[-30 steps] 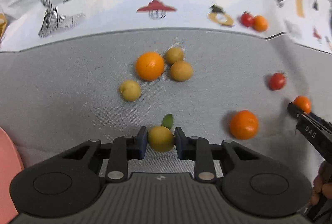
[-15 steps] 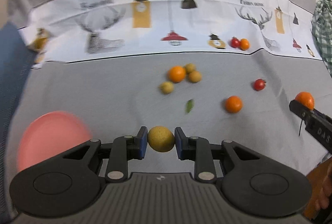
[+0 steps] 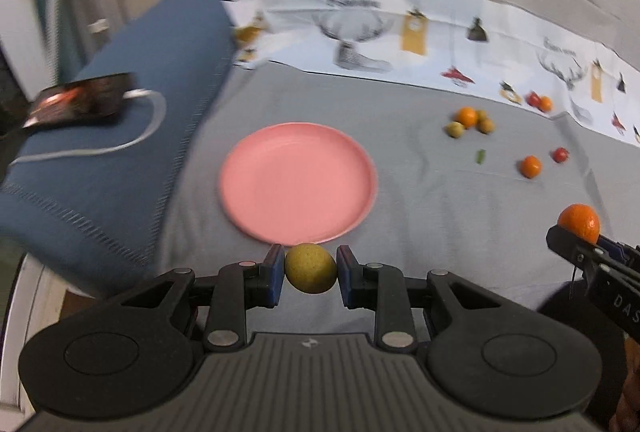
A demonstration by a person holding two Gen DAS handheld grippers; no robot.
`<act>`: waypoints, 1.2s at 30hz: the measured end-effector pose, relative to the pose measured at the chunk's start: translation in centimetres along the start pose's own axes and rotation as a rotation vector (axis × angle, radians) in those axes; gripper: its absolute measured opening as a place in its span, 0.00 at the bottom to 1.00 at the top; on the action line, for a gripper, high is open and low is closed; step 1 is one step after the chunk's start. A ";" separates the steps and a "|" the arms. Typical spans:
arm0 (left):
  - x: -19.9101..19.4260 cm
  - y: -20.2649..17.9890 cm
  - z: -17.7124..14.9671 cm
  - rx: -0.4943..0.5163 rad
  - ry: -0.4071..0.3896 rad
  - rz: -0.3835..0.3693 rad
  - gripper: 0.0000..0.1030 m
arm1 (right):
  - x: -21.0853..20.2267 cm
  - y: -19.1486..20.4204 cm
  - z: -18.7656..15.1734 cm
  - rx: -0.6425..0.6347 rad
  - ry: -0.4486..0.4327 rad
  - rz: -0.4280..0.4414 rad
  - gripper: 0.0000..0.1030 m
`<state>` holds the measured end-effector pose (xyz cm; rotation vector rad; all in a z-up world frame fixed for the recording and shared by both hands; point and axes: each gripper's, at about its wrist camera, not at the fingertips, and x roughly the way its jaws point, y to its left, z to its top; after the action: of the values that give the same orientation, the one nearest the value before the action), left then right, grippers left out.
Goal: Organize fruits
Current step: 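Carry the yellow fruit and mandarin toward the pink plate with both tools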
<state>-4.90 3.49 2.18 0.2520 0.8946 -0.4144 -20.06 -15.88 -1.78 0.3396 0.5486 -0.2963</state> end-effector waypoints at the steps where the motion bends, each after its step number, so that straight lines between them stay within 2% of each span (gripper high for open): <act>1: -0.6 0.8 -0.5 -0.013 -0.008 0.004 0.30 | -0.3 1.0 -0.2 -0.019 0.004 0.014 0.37; 6: -2.5 3.5 -2.2 -0.060 -0.032 -0.009 0.30 | -1.3 5.2 -1.1 -0.110 0.023 0.053 0.37; 9: -3.2 4.5 -3.0 -0.079 -0.042 -0.024 0.30 | -2.2 6.6 -1.4 -0.147 0.013 0.041 0.37; 18: -3.1 5.6 -3.2 -0.120 -0.052 -0.050 0.30 | -2.8 7.9 -1.3 -0.198 0.015 -0.003 0.37; 36: -1.4 6.5 -3.0 -0.148 -0.019 -0.050 0.30 | -1.4 8.1 -1.3 -0.216 0.053 -0.005 0.37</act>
<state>-4.91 10.78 1.77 0.0899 0.9095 -0.3946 -18.83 -7.79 -0.15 0.1375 0.6277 -0.2312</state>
